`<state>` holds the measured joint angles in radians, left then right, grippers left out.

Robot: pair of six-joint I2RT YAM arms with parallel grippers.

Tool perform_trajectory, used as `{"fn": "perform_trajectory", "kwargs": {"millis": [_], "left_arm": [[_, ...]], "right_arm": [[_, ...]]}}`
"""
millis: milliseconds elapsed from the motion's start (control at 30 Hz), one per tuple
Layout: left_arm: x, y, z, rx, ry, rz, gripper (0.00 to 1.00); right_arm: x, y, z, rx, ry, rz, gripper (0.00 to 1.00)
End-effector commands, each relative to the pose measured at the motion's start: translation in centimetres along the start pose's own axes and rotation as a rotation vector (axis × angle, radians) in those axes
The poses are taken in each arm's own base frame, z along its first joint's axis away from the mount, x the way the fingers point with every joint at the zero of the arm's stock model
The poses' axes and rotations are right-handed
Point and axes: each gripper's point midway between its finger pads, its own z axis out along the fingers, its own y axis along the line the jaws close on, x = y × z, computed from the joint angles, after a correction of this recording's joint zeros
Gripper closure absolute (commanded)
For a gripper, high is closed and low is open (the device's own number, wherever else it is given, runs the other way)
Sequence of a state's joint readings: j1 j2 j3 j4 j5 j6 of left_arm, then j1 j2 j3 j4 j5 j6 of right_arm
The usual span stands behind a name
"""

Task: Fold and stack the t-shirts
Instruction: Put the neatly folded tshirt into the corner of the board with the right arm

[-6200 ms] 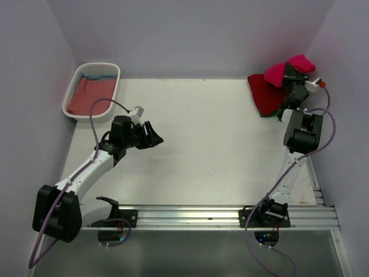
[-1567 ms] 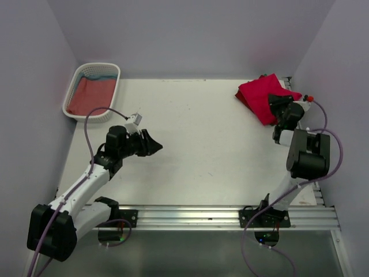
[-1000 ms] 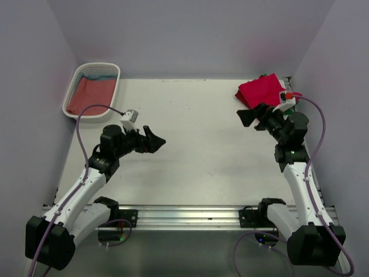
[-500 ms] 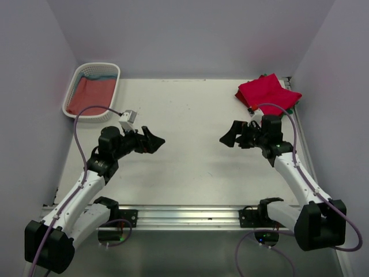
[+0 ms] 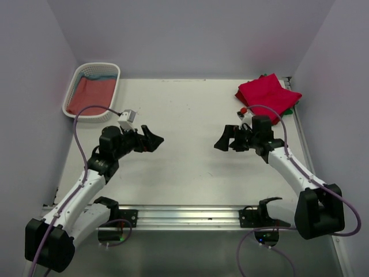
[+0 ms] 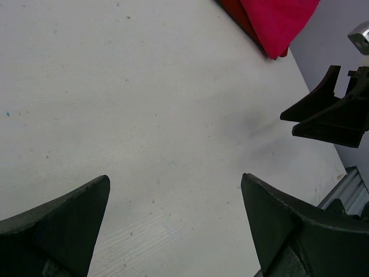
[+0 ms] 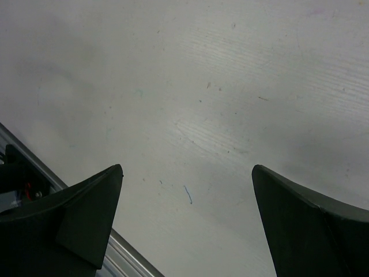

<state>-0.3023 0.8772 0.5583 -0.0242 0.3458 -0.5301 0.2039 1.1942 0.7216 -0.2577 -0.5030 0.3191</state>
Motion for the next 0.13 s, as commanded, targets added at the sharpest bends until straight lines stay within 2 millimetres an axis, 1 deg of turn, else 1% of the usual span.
{"fn": "perform_trajectory", "kwargs": {"millis": [0,33,100], "left_arm": [[-2.07,-0.49,0.09,0.009,-0.069,0.025,0.00],[-1.96,-0.37,0.13,0.006,-0.072,0.015,0.00],[-2.52,-0.39,0.00,0.001,-0.100,0.015,0.00]], "right_arm": [[-1.37,0.83,-0.08,-0.011,-0.027,-0.049,0.01],[-1.17,0.89,0.04,-0.013,-0.021,-0.051,0.01],[-1.02,0.86,0.19,-0.012,-0.013,-0.054,0.01]]}}
